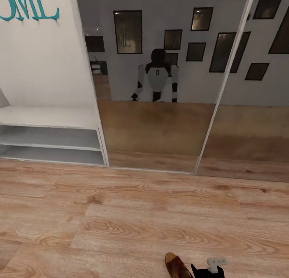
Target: Pick up the two gym shoes and the two sandals from the corridor floor and place them onto the hallstand (shoe rack) in the corridor, making sure they are on the rack and not on the floor. Arrange them so the two gym shoes are next to each other and the two sandals are next to each other.
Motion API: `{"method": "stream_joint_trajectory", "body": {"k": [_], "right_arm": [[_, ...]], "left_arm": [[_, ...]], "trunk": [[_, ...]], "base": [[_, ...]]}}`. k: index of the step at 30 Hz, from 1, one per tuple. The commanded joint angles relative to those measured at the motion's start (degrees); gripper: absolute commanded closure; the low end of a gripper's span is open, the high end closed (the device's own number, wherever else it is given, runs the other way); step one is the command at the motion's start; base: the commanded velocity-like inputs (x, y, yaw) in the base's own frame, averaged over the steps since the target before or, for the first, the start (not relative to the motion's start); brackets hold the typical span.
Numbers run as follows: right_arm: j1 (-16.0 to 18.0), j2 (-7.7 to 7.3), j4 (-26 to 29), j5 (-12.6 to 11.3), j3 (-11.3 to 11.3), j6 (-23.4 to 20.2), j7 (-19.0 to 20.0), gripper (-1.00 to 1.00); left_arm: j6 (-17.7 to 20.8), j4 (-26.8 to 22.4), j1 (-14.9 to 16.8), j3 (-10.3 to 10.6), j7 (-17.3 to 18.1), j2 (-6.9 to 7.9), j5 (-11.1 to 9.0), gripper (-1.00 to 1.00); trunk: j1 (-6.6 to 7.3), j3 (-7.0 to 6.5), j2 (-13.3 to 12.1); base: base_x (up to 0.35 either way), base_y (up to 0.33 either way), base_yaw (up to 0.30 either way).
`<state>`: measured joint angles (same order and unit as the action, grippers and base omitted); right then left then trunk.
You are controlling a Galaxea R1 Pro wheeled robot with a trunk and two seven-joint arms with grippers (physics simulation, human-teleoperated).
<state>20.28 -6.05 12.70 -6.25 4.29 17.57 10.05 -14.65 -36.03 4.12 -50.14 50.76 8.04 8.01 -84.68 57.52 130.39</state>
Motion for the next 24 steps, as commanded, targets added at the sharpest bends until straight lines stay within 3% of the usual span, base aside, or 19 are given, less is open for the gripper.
{"method": "stream_joint_trajectory", "body": {"k": [1,9,24], "right_arm": [[0.0,-0.04,0.0,-0.6,0.4,0.2,0.1,-1.0],[0.0,-0.09,0.0,-0.6,0.4,0.2,0.1,-1.0],[0.0,-0.32,-0.5,-0.4,0.5,0.3,0.4,-1.0]], "left_arm": [[-0.3,0.0,0.1,-0.4,0.3,-0.05,0.6,-1.0],[-0.3,0.0,0.1,-0.4,0.3,-0.03,0.6,-1.0],[-0.3,0.0,0.1,-0.4,0.3,-0.05,0.6,-1.0]], "trunk": [[0.03,0.04,0.0],[0.03,0.04,0.0],[0.03,0.04,0.0]], "base": [[-0.184,-0.121,0.276],[-0.081,-0.05,0.163],[-0.008,-0.005,0.017]]}}
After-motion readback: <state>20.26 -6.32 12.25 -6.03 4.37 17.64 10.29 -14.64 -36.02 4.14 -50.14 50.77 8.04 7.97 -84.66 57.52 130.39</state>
